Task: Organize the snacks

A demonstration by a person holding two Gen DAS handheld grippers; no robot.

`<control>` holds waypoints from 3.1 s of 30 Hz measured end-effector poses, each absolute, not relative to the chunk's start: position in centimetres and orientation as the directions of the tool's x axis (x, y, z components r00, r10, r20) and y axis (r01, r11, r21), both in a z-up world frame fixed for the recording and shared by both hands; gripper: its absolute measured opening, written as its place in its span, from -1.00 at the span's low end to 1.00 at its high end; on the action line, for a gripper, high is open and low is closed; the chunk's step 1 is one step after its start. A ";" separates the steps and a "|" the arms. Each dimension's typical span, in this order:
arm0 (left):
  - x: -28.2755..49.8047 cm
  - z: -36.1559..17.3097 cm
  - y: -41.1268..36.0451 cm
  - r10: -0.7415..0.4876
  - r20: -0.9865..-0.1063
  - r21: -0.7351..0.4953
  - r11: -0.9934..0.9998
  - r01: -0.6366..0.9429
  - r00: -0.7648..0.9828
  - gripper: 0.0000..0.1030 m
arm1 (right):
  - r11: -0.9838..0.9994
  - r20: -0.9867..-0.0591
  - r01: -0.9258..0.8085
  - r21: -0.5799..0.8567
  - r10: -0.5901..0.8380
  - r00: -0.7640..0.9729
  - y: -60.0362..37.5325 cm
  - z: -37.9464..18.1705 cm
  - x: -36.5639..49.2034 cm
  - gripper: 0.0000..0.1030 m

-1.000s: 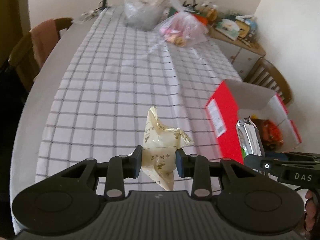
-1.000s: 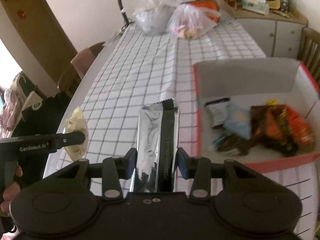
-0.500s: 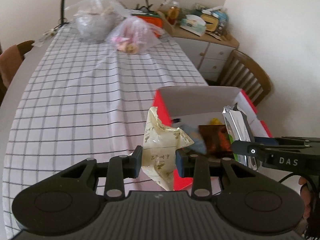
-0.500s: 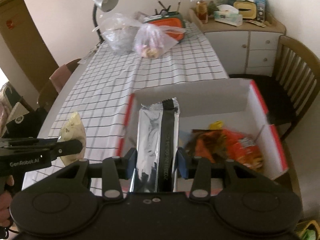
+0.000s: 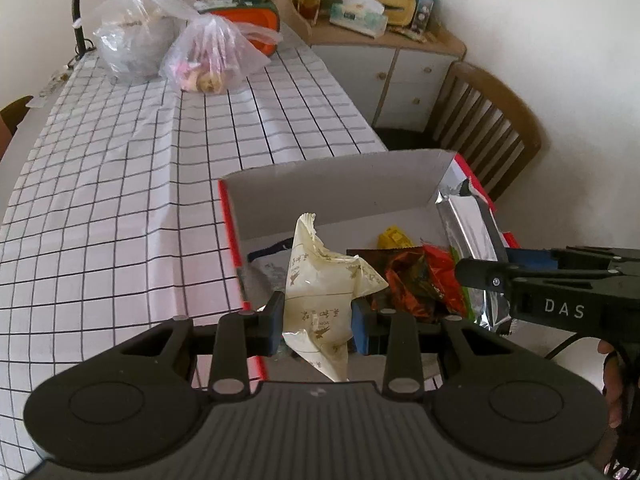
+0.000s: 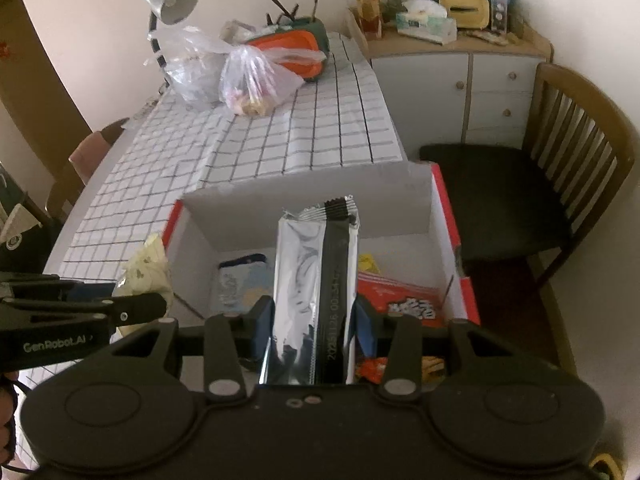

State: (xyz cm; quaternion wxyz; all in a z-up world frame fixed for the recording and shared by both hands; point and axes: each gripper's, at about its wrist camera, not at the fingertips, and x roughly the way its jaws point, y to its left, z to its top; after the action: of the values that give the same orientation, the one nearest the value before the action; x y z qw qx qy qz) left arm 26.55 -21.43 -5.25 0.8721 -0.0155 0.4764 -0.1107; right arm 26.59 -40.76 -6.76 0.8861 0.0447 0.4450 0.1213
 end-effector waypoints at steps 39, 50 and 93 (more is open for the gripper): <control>29.9 -11.3 -26.3 -0.061 -0.890 0.011 0.988 0.154 0.452 0.09 | 0.960 -0.815 -0.221 0.173 0.266 0.514 -41.2 -10.4 27.9 0.14; 27.5 -9.0 -25.0 -0.104 -0.851 -0.015 0.985 0.174 0.514 0.21 | 0.962 -0.758 -0.204 0.183 0.271 0.593 -40.9 -7.2 24.8 0.56; 17.2 -2.1 -17.0 -0.267 -0.690 -0.199 0.964 0.178 0.672 0.90 | 0.971 -0.533 -0.073 0.229 0.188 0.825 -38.9 -2.7 13.1 1.00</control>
State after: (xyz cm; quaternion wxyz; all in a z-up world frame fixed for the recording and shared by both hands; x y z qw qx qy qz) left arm 17.17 -16.99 -2.14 0.9126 -0.0575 0.3860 -0.1220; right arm 13.11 -38.93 -2.67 0.9500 0.0998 0.2880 0.0684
